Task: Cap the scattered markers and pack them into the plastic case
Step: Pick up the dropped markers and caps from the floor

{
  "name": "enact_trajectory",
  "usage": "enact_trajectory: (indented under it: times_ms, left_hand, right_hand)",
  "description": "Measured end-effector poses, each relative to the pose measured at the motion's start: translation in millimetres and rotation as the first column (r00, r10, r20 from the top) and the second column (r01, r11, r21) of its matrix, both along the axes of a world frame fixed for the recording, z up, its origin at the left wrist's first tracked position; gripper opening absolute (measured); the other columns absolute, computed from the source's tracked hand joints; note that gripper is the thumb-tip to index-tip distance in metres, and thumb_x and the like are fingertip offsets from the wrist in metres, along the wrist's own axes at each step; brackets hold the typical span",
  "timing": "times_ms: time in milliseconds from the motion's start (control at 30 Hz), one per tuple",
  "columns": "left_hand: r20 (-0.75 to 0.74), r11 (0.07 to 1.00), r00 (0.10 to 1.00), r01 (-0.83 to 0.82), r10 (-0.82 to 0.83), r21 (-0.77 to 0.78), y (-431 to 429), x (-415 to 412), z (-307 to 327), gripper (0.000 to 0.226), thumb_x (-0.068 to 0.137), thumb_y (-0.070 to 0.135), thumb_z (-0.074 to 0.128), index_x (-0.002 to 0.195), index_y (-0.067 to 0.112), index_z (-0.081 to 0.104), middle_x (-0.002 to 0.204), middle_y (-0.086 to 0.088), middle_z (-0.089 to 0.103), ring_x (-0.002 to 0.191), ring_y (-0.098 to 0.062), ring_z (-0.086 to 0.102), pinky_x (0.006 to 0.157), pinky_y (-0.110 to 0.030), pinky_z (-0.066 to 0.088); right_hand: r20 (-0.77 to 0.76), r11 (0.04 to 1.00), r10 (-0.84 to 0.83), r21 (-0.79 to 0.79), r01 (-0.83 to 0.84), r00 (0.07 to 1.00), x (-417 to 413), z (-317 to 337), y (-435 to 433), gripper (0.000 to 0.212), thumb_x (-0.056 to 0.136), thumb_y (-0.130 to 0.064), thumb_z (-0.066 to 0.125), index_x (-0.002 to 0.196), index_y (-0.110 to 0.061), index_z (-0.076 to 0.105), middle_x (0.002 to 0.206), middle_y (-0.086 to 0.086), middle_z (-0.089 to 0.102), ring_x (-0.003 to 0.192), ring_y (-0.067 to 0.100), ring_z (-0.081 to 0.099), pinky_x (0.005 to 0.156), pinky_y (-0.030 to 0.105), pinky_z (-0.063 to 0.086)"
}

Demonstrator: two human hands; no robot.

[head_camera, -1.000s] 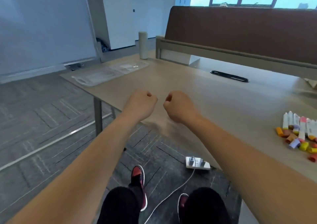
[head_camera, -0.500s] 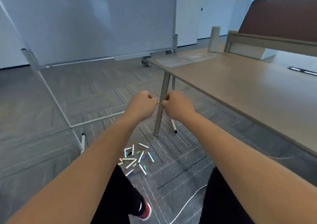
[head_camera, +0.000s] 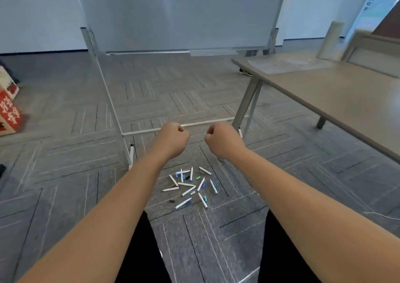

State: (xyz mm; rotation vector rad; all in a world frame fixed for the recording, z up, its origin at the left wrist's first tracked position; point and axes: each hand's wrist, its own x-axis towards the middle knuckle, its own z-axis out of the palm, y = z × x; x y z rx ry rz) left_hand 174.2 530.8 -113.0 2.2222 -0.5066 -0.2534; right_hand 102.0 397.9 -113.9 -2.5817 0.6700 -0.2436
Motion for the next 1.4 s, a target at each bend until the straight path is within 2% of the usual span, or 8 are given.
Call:
enact_trajectory:
  times_ms: [133,300,500,600,833,967,1133,1400]
  left_hand:
    - [-0.045,0.998,0.999,-0.008,0.011,0.06,-6.3,29.0,-29.7,0.023,0.094,0.025,0.052,0.081,0.009,0.062,0.086,-0.013,0.07,0.069,-0.025,0.059,0.071,-0.039,0.052]
    - [-0.107,0.988,0.994,0.033,-0.017,0.153,-40.4,61.4,-79.2,0.02,0.094,0.02,0.051,0.084,0.006,0.062,0.089,-0.017,0.07,0.067,-0.026,0.057,0.06,-0.03,0.042]
    - [-0.188,0.943,0.982,0.082,-0.021,0.322,-83.9,114.9,-180.0,0.023,0.091,0.019,0.052,0.084,0.003,0.067,0.082,-0.016,0.07,0.079,-0.033,0.067,0.07,-0.04,0.053]
    - [-0.193,0.9,0.98,0.118,-0.039,0.419,-99.0,140.3,-242.2,0.02,0.089,0.019,0.051,0.084,0.008,0.066,0.086,-0.013,0.07,0.084,-0.032,0.065,0.07,-0.036,0.051]
    - [-0.297,0.794,0.954,0.202,-0.028,0.574,-120.5,180.1,-397.0,0.019,0.09,0.015,0.047,0.094,0.008,0.064,0.099,-0.014,0.069,0.089,-0.032,0.064,0.066,-0.032,0.045]
    - [-0.352,0.706,0.935,0.282,-0.049,0.649,-124.2,189.8,-470.2,0.016,0.093,0.012,0.049,0.098,0.007,0.063,0.1,-0.013,0.067,0.086,-0.031,0.062,0.065,-0.033,0.043]
    - [-0.4,0.597,0.915,0.349,-0.051,0.722,-124.2,196.5,-531.0,0.021,0.089,0.007,0.054,0.107,0.007,0.065,0.106,-0.014,0.066,0.096,-0.033,0.064,0.074,-0.038,0.048]
    - [-0.38,0.453,0.9,0.436,-0.215,0.777,-125.6,196.8,-587.6,0.025,0.094,0.009,0.054,0.118,0.007,0.059,0.112,-0.012,0.061,0.101,-0.031,0.063,0.078,-0.04,0.05]
  right_hand:
    - [-0.047,0.999,0.02,0.031,-0.018,0.999,28.1,-30.9,-9.1,0.02,0.093,-0.02,0.048,0.093,-0.01,0.064,0.081,0.007,0.068,0.074,0.026,0.064,0.068,0.036,0.054]
    - [-0.121,0.996,0.03,0.091,-0.019,0.992,64.1,-90.4,-35.1,0.021,0.091,-0.019,0.048,0.092,-0.008,0.066,0.081,0.007,0.067,0.073,0.025,0.063,0.067,0.034,0.054]
    - [-0.276,0.989,0.054,0.147,-0.014,0.96,123.6,-195.9,-77.6,0.018,0.091,-0.022,0.05,0.096,-0.012,0.063,0.097,0.007,0.067,0.086,0.027,0.062,0.074,0.036,0.053]
    - [-0.36,0.987,0.097,0.152,-0.044,0.928,146.7,-253.8,-94.2,0.018,0.093,-0.017,0.048,0.099,-0.01,0.064,0.1,0.007,0.067,0.092,0.03,0.063,0.073,0.032,0.049]
    - [-0.555,0.979,0.123,0.204,-0.009,0.823,186.0,-393.9,-117.4,0.009,0.092,-0.011,0.045,0.09,-0.014,0.054,0.101,0.008,0.066,0.085,0.029,0.059,0.068,0.029,0.044]
    - [-0.645,0.981,0.149,0.193,-0.029,0.749,195.4,-462.3,-123.3,0.022,0.094,-0.013,0.043,0.106,-0.009,0.061,0.098,0.007,0.062,0.086,0.029,0.059,0.066,0.034,0.043]
    - [-0.713,0.986,0.073,0.156,0.056,0.697,196.0,-525.1,-124.9,0.013,0.097,-0.016,0.049,0.104,-0.014,0.06,0.102,0.005,0.066,0.077,0.024,0.056,0.065,0.033,0.048]
    - [-0.758,0.999,0.04,0.045,-0.008,0.651,199.5,-578.1,-124.5,0.017,0.097,-0.012,0.05,0.112,-0.017,0.057,0.105,0.004,0.066,0.09,0.024,0.064,0.063,0.032,0.045]
